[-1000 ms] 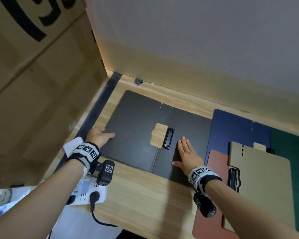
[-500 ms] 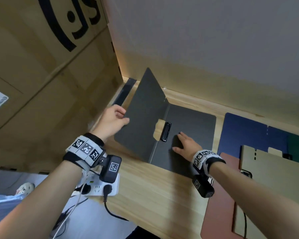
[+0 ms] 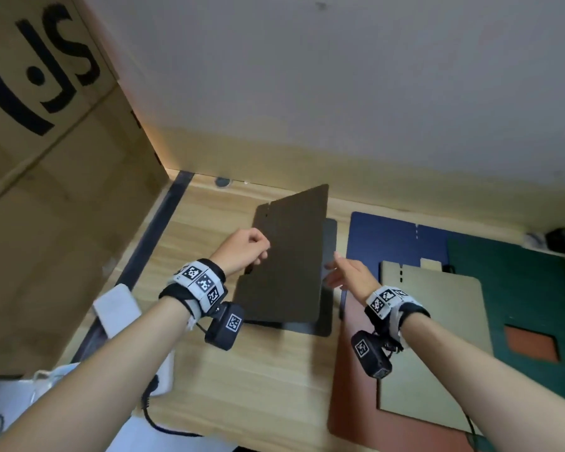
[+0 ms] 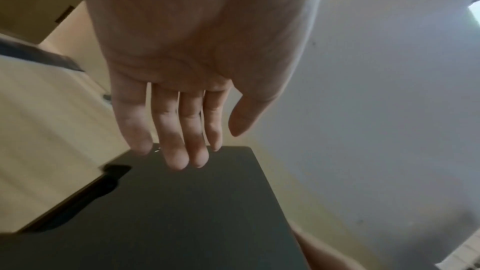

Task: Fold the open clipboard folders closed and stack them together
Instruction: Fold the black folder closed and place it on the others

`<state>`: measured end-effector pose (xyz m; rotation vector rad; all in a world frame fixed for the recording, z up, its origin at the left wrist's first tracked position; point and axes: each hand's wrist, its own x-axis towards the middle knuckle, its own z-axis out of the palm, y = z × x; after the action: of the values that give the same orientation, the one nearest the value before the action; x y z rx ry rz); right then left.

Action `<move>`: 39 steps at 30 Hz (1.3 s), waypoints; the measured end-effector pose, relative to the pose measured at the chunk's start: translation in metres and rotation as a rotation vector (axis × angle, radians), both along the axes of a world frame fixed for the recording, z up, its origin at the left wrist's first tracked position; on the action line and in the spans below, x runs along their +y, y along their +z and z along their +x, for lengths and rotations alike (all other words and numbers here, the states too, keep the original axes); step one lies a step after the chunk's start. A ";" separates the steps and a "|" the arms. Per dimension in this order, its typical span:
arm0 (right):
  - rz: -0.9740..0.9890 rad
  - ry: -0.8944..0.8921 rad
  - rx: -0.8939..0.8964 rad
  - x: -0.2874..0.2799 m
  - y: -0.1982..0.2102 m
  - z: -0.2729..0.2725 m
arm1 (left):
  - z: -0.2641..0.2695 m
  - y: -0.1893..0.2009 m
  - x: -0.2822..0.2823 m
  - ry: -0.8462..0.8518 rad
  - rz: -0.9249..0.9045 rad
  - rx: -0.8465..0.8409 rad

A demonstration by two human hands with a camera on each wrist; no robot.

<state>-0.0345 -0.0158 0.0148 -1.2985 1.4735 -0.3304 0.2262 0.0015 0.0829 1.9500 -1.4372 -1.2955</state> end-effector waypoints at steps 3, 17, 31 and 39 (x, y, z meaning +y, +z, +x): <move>0.070 -0.036 0.071 0.005 -0.015 -0.011 | 0.006 -0.035 0.004 0.046 0.089 -0.048; -0.020 0.122 0.412 0.013 -0.079 0.007 | 0.031 -0.131 0.032 0.383 0.335 0.055; -0.083 -0.162 0.086 0.025 -0.032 -0.063 | -0.051 -0.054 0.032 0.414 -0.019 0.257; -0.167 -0.354 0.125 0.037 -0.017 -0.185 | -0.170 -0.044 0.043 0.284 0.021 0.332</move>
<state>-0.2192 0.0211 -0.0022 -1.2019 1.8163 -0.6244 0.0561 0.0441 0.0387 1.7693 -0.9544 -1.4197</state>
